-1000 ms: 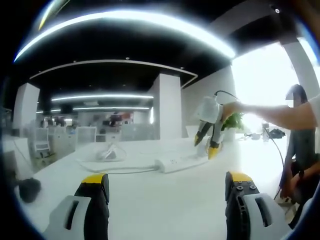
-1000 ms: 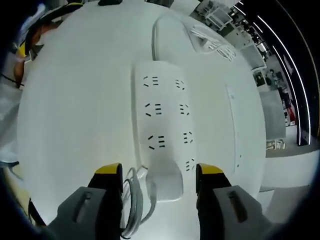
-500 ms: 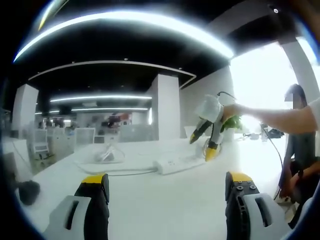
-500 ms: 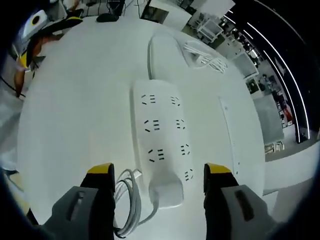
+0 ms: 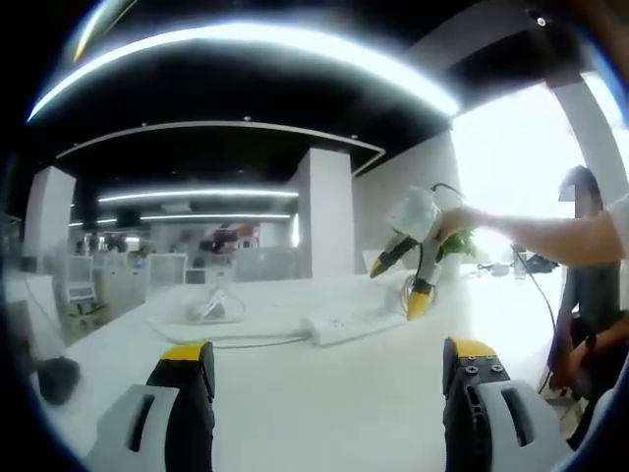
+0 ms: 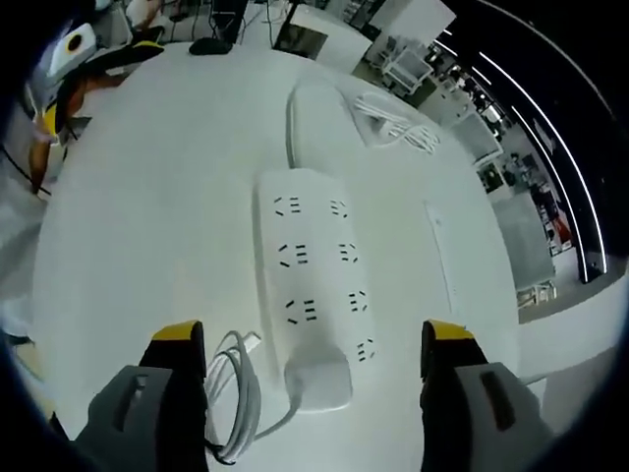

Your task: Straighten the power strip on the desk, plug the charger into it

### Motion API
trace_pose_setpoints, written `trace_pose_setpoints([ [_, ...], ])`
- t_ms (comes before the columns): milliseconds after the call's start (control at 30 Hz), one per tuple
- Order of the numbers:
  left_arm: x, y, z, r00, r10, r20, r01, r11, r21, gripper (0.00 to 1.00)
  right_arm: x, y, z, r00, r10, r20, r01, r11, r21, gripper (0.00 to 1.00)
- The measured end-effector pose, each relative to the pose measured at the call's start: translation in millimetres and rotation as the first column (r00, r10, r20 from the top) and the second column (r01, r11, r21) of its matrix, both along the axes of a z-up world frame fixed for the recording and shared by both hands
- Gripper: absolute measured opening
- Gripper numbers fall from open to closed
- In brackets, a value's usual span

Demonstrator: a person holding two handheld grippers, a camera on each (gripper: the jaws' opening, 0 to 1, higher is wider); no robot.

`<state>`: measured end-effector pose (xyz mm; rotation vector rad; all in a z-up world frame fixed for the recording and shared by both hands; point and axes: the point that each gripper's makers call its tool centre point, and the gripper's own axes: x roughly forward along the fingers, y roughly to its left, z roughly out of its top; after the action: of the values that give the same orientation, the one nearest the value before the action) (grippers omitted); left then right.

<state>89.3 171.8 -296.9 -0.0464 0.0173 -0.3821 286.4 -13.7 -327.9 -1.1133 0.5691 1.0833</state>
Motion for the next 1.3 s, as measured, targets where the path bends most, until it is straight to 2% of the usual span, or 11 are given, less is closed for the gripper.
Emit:
trace_pose_setpoints([
  [67,-0.3,0.7,-0.1,1.000,0.003,-0.001,-0.003,1.000,-0.001,0.99,2.2,1.6,3.3,1.000,0.003,0.018,-0.004,1.000,0.015,1.00],
  [333,-1.4,0.3,0.1,1.000,0.002,0.002,-0.002,1.000,-0.003,0.99,6.3,1.5,13.1,0.996,0.025,0.084,-0.028,0.999,0.037,1.00],
  [533,-1.8,0.8,-0.5,1.000,0.004,0.001,-0.004,1.000,-0.004,0.99,3.3,9.4,23.2,0.996,0.021,0.083,-0.034,0.987,0.158,1.00],
  [667,-2.4,0.3,-0.1,1.000,0.003,0.003,-0.003,1.000,-0.005,0.99,1.7,18.2,34.5,0.998,0.008,0.068,-0.026,0.962,0.273,1.00],
  [833,-3.1,0.0,-0.2,1.000,0.003,0.003,-0.003,1.000,-0.005,0.99,3.8,19.3,44.9,0.997,-0.007,0.080,-0.021,0.940,0.341,1.00],
  [933,-3.5,0.4,-0.1,1.000,0.004,0.004,-0.004,1.000,-0.005,0.99,4.8,21.7,52.9,0.996,-0.018,0.087,-0.019,0.914,0.405,1.00],
  [1000,-3.8,0.5,-0.1,1.000,0.004,0.004,-0.004,1.000,-0.006,0.99,4.5,24.0,60.2,0.996,-0.031,0.086,-0.013,0.885,0.466,1.00],
  [1100,-4.0,1.1,-0.1,1.000,0.004,0.005,-0.004,1.000,-0.006,0.99,3.9,24.0,66.9,0.996,-0.048,0.076,0.001,0.854,0.520,1.00],
  [1167,-4.0,1.3,0.0,1.000,0.004,0.005,-0.004,1.000,-0.008,0.99,2.5,23.9,70.0,0.996,-0.048,0.077,-0.001,0.843,0.538,1.00],
  [1300,-3.8,0.9,-0.4,1.000,0.002,0.004,-0.002,1.000,-0.007,0.99,4.9,23.4,83.7,0.996,-0.063,0.065,0.009,0.787,0.616,1.00],
])
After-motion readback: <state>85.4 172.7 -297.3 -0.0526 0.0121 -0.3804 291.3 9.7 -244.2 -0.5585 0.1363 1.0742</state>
